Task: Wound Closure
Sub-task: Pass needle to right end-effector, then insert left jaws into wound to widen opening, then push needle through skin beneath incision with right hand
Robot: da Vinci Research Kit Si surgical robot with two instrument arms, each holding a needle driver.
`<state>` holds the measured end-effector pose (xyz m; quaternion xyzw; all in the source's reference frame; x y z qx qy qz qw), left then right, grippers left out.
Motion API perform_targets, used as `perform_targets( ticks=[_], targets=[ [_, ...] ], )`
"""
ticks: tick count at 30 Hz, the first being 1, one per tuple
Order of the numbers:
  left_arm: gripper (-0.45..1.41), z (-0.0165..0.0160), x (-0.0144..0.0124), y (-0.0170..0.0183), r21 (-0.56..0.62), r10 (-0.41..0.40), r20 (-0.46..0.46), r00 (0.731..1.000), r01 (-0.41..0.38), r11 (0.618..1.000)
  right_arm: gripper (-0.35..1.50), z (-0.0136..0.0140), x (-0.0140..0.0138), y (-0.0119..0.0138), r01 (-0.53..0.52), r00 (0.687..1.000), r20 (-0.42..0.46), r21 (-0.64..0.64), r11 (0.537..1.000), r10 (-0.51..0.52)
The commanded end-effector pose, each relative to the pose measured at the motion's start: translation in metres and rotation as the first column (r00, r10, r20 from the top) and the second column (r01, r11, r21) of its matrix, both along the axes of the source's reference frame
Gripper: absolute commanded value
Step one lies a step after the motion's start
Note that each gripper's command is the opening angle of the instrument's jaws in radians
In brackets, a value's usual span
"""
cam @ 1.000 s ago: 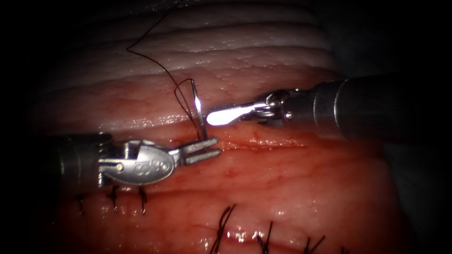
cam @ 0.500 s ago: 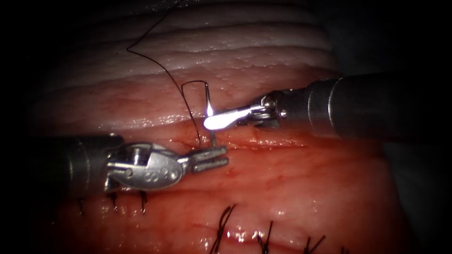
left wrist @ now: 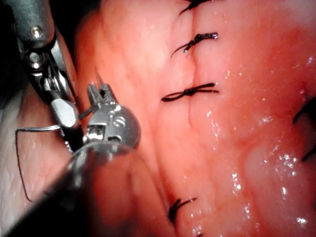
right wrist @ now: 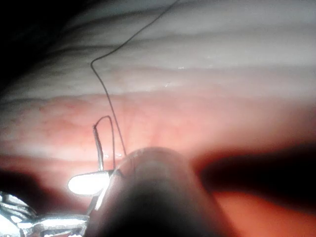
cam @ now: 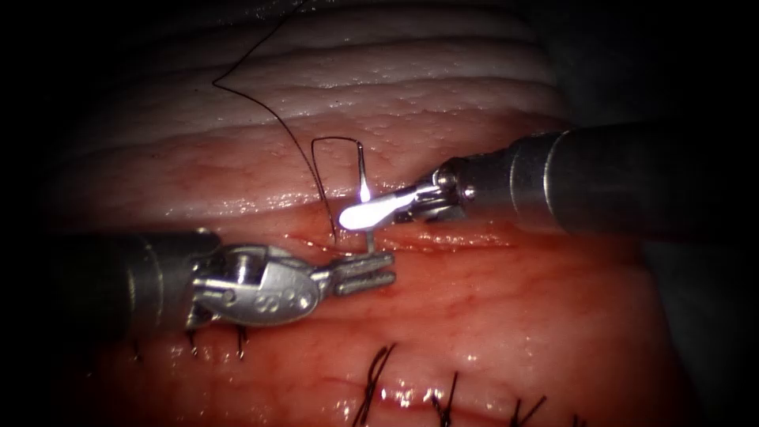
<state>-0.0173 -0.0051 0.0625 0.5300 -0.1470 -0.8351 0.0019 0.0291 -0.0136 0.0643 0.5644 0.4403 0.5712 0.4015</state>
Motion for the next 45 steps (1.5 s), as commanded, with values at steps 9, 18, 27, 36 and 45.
perform_targets(
  ticks=[9, 18, 27, 36, 45],
  targets=[
    [0.61, -0.0002, -0.0009, 0.0001, 0.089, -0.044, 0.01, 0.999, 0.043, 0.995, -0.35, 0.0011, 0.0003, 0.0019, -0.089, 0.988, 0.11, -0.157, 0.984, 0.107],
    [0.86, -0.0016, 0.0028, 0.0017, 0.46, -0.266, 0.106, 0.958, 0.19, 0.867, -0.35, 0.0028, -0.0007, 0.0029, -0.139, 0.972, 0.132, -0.332, 0.933, 0.192],
    [-0.45, 0.0028, 0.0063, 0.0042, 0.571, -0.075, -0.032, 0.997, 0.079, 0.817, -0.35, 0.003, -0.0014, 0.0032, -0.156, 0.965, 0.098, -0.534, 0.831, 0.244],
    [-0.45, 0.0115, 0.0037, 0.0038, 0.696, 0.207, -0.233, 0.95, 0.014, 0.718, -0.35, 0.0032, -0.0014, 0.0031, -0.174, 0.954, 0.07, -0.66, 0.731, 0.29],
    [-0.45, 0.0155, 0.004, 0.0041, 0.719, 0.301, -0.353, 0.886, 0.051, 0.693, -0.35, 0.0034, -0.0014, 0.0025, -0.162, 0.954, 0.069, -0.699, 0.697, 0.291]
  ],
)
